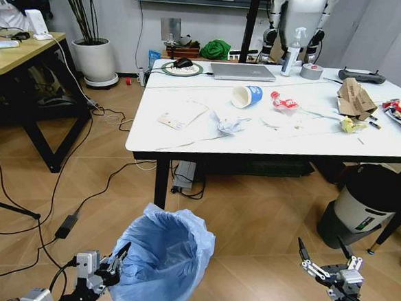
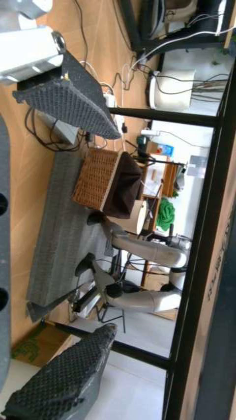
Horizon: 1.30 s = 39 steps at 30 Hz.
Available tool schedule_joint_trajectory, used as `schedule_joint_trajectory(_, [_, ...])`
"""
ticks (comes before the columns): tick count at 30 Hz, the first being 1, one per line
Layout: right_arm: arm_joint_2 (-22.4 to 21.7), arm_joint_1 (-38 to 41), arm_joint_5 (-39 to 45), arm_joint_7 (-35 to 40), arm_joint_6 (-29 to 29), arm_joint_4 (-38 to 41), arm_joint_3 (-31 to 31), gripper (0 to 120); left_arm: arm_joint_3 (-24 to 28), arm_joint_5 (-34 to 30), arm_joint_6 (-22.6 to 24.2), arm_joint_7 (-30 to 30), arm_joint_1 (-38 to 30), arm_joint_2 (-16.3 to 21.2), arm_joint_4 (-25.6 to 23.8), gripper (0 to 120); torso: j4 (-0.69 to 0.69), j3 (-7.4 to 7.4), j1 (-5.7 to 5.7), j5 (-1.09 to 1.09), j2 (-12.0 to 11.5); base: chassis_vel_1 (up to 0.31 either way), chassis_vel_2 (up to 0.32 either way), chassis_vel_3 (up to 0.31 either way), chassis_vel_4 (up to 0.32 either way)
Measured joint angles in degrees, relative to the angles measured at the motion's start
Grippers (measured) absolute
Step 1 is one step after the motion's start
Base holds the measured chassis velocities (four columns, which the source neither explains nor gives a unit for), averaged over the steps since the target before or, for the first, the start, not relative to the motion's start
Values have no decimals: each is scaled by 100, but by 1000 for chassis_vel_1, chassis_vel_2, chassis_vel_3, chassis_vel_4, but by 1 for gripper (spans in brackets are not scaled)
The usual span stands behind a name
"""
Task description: Pick up the trash bin and place the trash from the table into it.
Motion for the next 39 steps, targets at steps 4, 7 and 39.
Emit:
schedule_joint_trajectory(4, [-80, -36, 63, -2, -7, 12, 87, 100, -21, 0, -7, 11, 16, 7, -1, 0, 0, 48, 32, 0, 81, 0, 0, 0, 0])
schedule_joint_trajectory(7, [-139, -38, 89, -4, -9, 37, 170, 100, -21, 12, -13, 30, 18, -7, -2, 0, 0, 105, 63, 1, 168, 0, 0, 0, 0])
schedule_joint_trajectory(39, [-161, -139, 32, -22, 29, 21, 170, 100, 101, -892, 216, -751, 681, 571, -140, 0, 1, 561, 371, 0, 934, 0, 0, 0, 0])
